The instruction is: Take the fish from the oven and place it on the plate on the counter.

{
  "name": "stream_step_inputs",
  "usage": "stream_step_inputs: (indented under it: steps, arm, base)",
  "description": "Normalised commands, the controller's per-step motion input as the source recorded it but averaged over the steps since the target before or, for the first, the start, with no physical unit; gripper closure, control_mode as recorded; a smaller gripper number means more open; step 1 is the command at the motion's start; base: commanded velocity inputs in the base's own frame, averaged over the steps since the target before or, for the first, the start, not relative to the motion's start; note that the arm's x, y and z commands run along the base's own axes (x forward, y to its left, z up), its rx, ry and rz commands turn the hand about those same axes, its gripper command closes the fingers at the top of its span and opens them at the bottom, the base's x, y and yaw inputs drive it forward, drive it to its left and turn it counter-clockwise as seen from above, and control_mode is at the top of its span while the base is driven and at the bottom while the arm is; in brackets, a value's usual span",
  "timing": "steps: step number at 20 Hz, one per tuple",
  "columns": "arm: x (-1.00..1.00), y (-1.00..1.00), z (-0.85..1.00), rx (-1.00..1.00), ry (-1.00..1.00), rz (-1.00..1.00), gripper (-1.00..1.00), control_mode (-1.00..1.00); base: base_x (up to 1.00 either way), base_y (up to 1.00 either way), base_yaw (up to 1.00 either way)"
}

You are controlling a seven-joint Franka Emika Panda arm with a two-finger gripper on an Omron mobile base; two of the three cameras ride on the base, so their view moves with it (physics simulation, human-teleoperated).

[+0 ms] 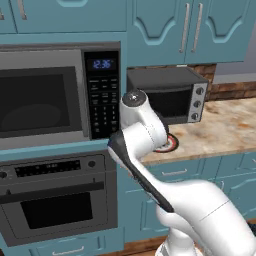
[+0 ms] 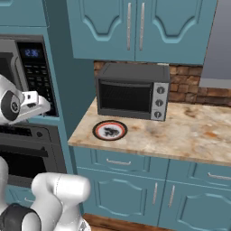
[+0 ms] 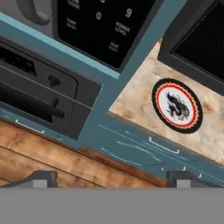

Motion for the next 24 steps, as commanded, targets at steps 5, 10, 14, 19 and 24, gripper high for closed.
stream_step_inputs:
  steps: [5,10,14,19,24]
  arm:
    - [-0.16,0.76,-0.27,-0.13,-0.07,0.16,-1.00,-1.00]
    - [-0.15,0.65,-0.29,-0.12,-0.03,0.14,-1.00,-1.00]
    - [-0.03,0.52,-0.42,-0.12,-0.11,0.11,-1.00,-1.00]
    - [-0.02,0.24,-0.55,-0.12,-0.11,0.08,-1.00,-1.00]
    - [0.00,0.02,-0.57,-0.09,-0.05,0.11,-1.00,-1.00]
  base:
    - [0.00,0.00,0.00]
    - [0.00,0.00,0.00]
    - [0.00,0.00,0.00]
    - [0.00,0.00,0.00]
    - [0.00,0.00,0.00]
